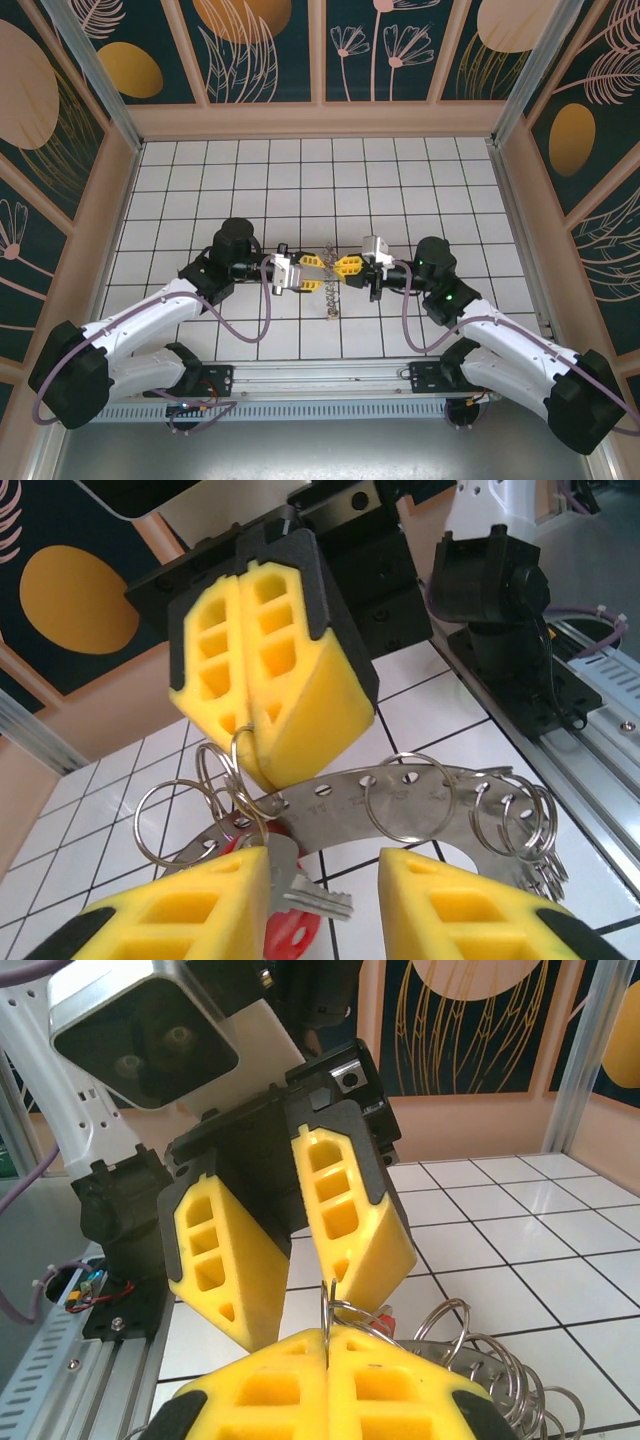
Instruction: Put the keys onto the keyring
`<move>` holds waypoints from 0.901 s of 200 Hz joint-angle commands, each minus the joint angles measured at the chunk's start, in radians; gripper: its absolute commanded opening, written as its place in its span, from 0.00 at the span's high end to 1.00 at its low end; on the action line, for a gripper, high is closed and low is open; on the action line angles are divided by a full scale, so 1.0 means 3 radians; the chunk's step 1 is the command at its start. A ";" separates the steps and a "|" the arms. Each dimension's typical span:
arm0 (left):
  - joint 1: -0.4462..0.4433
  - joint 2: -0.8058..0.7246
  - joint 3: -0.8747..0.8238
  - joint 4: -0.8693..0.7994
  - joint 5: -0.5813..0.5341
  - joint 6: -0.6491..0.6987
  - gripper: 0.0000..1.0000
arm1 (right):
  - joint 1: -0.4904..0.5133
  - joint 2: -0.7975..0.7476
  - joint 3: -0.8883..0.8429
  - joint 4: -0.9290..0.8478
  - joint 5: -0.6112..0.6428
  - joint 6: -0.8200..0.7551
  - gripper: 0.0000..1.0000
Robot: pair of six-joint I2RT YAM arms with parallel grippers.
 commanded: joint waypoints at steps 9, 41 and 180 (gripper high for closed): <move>-0.0013 -0.0025 -0.0037 0.0364 -0.0002 -0.0435 0.63 | 0.0058 -0.0063 -0.0015 0.0239 0.0093 -0.0002 1.00; -0.0015 -0.0098 0.0007 0.0313 -0.0090 -0.0608 0.60 | 0.0084 -0.0084 -0.0044 0.0264 0.0173 -0.0001 1.00; -0.0016 0.0079 0.0061 0.0417 -0.0057 -0.0940 0.77 | 0.0202 -0.0088 -0.0097 0.0388 0.0395 -0.0024 1.00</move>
